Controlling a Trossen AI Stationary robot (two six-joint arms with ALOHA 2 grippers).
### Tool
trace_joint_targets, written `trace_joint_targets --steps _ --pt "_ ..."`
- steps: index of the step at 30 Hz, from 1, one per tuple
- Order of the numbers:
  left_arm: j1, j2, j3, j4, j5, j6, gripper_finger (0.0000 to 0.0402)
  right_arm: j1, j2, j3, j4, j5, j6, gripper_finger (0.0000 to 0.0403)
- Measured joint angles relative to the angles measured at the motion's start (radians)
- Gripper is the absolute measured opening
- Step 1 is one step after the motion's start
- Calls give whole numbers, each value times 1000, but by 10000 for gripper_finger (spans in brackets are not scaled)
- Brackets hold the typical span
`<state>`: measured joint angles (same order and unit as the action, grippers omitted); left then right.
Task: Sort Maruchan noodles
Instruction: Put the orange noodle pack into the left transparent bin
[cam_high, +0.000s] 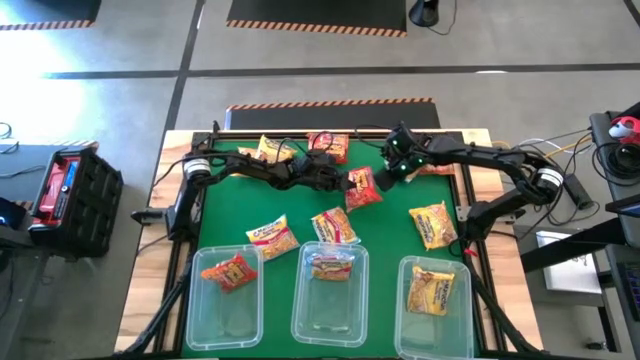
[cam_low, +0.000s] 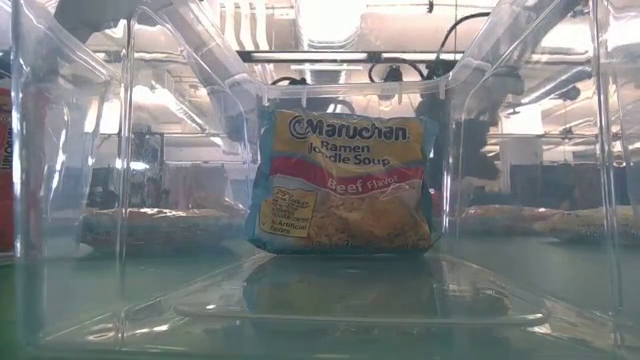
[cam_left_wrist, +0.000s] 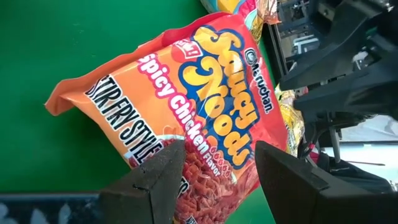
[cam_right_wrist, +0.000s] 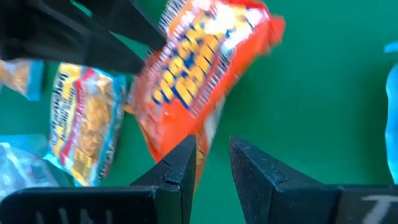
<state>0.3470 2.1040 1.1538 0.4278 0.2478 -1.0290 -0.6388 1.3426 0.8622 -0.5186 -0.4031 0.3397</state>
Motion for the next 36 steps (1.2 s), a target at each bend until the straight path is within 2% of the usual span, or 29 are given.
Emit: trace_joint_targets --steps 11,17,21,27,36 --pt "0 1 -2 -20 -5 1 164 0 0 -40 -1 1 -3 84" --pt "0 2 -2 -21 -6 1 151 1 0 -40 2 -25 -7 48" --pt "0 2 -3 -21 -6 12 149 1 0 -40 35 -24 11 41" --pt "1 2 -3 -22 -6 18 149 -3 0 -40 54 -80 10 67" --pt "4 1 -3 -70 -2 32 148 -3 0 -40 83 -88 10 146"
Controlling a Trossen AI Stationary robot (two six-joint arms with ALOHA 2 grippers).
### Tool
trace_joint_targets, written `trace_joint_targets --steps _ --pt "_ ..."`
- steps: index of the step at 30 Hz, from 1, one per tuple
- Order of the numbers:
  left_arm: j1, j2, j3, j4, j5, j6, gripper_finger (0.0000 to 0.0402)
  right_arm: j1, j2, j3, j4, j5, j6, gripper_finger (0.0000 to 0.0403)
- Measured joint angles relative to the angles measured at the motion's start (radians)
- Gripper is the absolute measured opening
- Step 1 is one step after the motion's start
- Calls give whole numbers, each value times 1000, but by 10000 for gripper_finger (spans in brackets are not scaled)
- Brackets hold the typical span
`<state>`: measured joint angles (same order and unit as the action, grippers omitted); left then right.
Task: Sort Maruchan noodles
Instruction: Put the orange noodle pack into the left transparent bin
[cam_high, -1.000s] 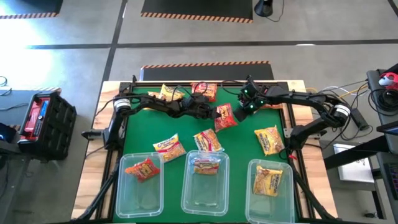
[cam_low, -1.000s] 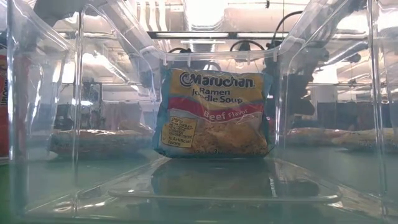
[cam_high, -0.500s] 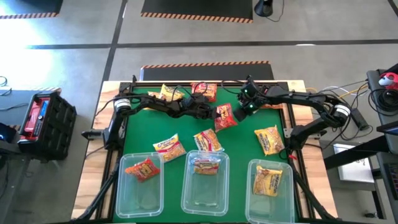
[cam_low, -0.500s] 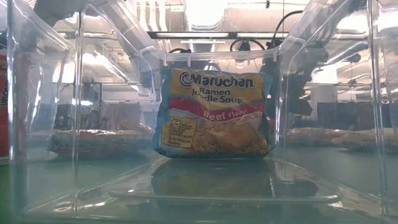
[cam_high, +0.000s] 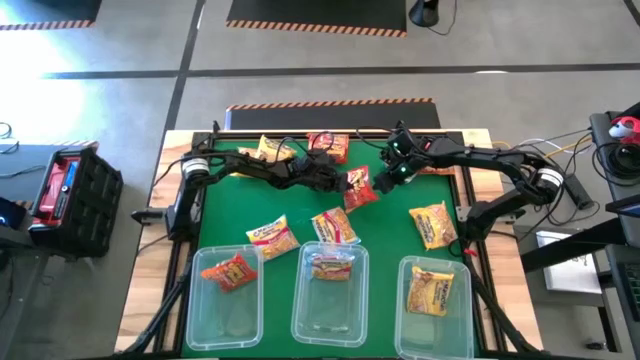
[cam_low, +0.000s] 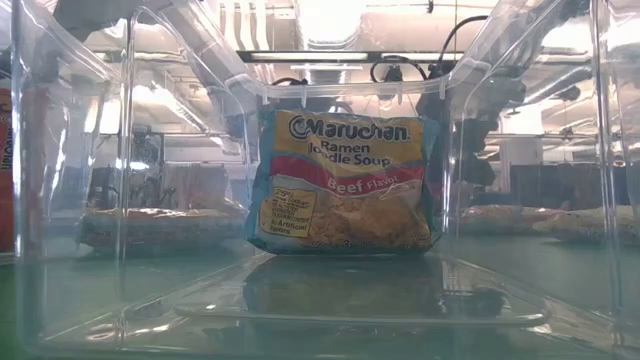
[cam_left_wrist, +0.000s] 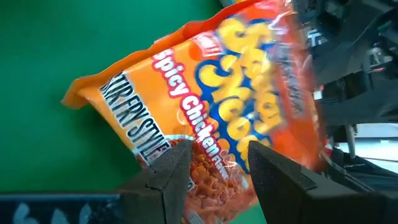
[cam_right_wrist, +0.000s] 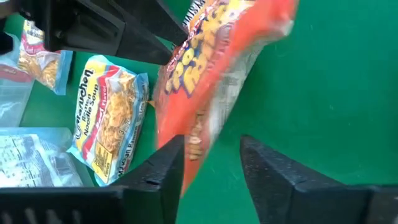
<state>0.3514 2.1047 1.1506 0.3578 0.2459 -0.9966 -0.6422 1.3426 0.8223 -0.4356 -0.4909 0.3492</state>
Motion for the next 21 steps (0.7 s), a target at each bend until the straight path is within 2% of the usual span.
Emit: trace_joint_targets --steps 9,21 --pt "0 4 -1 -35 -8 9 148 0 0 0 57 -15 49 204" --pt "2 4 -1 -36 -3 11 149 2 37 0 152 -7 122 208"
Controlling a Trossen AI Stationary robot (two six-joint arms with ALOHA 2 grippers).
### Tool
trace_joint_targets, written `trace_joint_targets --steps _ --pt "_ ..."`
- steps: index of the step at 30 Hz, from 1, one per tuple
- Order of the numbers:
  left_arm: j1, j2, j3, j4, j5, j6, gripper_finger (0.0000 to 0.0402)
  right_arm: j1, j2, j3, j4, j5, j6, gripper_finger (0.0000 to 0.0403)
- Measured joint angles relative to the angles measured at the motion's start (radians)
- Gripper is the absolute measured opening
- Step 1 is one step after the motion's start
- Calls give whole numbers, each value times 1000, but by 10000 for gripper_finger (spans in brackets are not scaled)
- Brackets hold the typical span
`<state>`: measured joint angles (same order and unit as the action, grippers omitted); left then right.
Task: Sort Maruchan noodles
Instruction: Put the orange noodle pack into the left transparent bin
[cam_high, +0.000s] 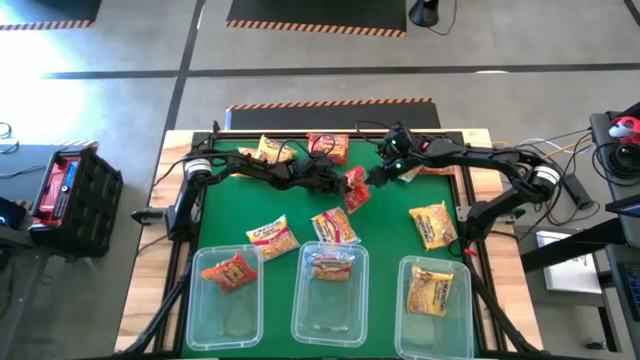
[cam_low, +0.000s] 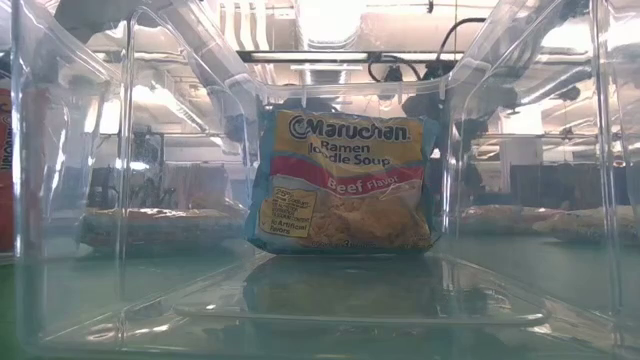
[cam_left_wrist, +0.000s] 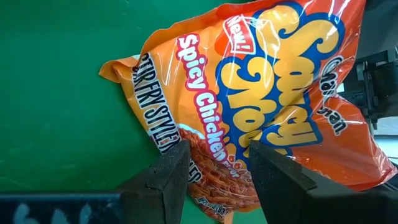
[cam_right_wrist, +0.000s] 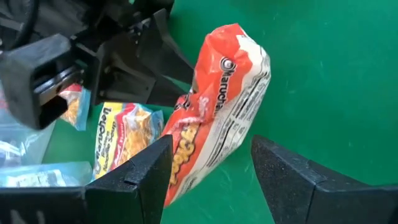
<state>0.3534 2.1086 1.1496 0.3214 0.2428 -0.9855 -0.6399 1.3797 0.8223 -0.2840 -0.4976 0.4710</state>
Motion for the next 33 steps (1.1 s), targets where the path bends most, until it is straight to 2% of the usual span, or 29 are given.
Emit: trace_joint_targets --steps 11,22,33 --pt "0 0 0 0 1 2 149 6 31 0 55 -8 35 208" --pt "0 0 0 0 1 2 149 60 78 2 116 2 80 208" --pt "0 -1 0 0 0 1 149 88 108 2 122 82 116 208"
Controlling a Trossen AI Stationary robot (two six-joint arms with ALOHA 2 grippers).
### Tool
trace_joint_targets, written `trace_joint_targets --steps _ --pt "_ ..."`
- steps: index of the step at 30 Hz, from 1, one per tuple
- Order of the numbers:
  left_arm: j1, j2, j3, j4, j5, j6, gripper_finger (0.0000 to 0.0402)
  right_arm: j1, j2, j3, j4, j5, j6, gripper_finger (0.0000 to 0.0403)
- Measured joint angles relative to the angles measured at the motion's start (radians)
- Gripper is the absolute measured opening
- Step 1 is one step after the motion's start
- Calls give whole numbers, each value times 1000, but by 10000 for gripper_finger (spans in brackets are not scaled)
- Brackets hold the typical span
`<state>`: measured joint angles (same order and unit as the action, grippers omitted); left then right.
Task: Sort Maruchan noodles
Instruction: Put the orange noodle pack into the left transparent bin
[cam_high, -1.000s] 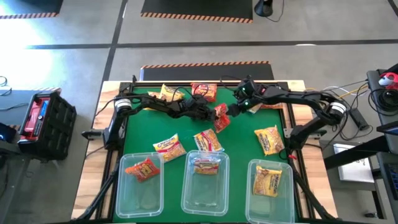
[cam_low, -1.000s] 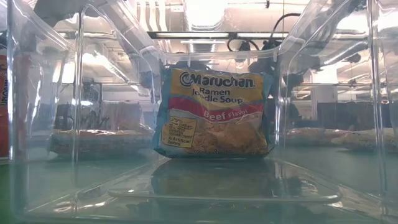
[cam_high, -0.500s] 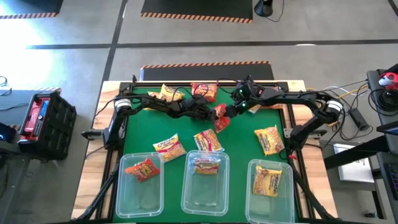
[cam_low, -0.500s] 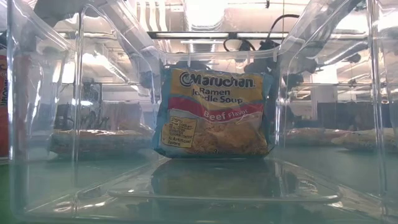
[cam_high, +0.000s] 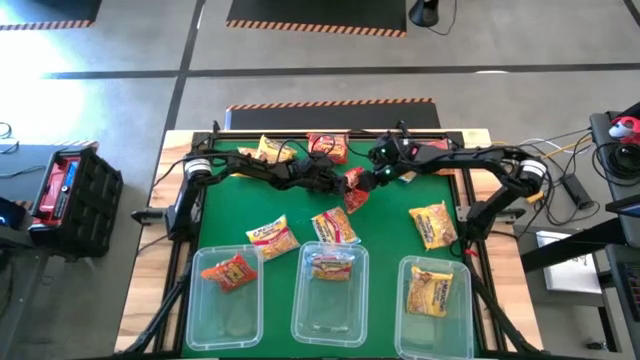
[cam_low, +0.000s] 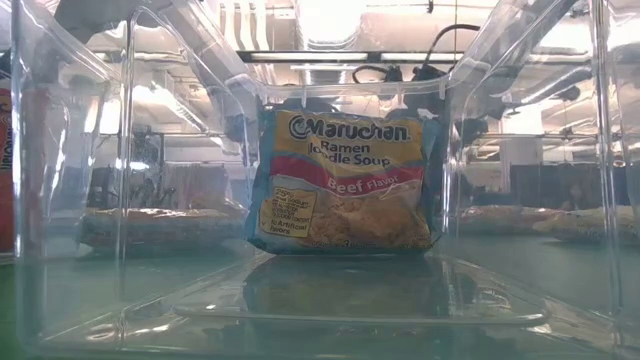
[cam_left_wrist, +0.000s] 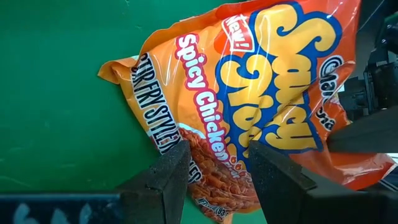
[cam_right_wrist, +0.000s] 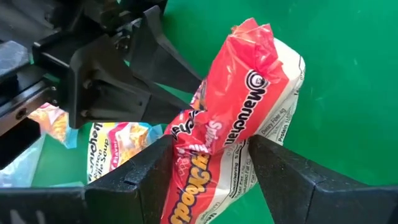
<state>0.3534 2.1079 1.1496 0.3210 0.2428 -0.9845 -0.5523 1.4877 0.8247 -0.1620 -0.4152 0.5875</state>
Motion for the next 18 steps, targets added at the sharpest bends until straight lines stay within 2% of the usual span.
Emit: trace_joint_targets --steps 4,9,18 --pt "0 0 0 0 0 0 149 23 0 0 -2 54 7 208" --pt "0 0 0 0 -6 -1 149 25 0 0 -7 72 16 203" --pt "0 0 20 -11 -7 -1 149 24 0 0 -12 77 -2 149"
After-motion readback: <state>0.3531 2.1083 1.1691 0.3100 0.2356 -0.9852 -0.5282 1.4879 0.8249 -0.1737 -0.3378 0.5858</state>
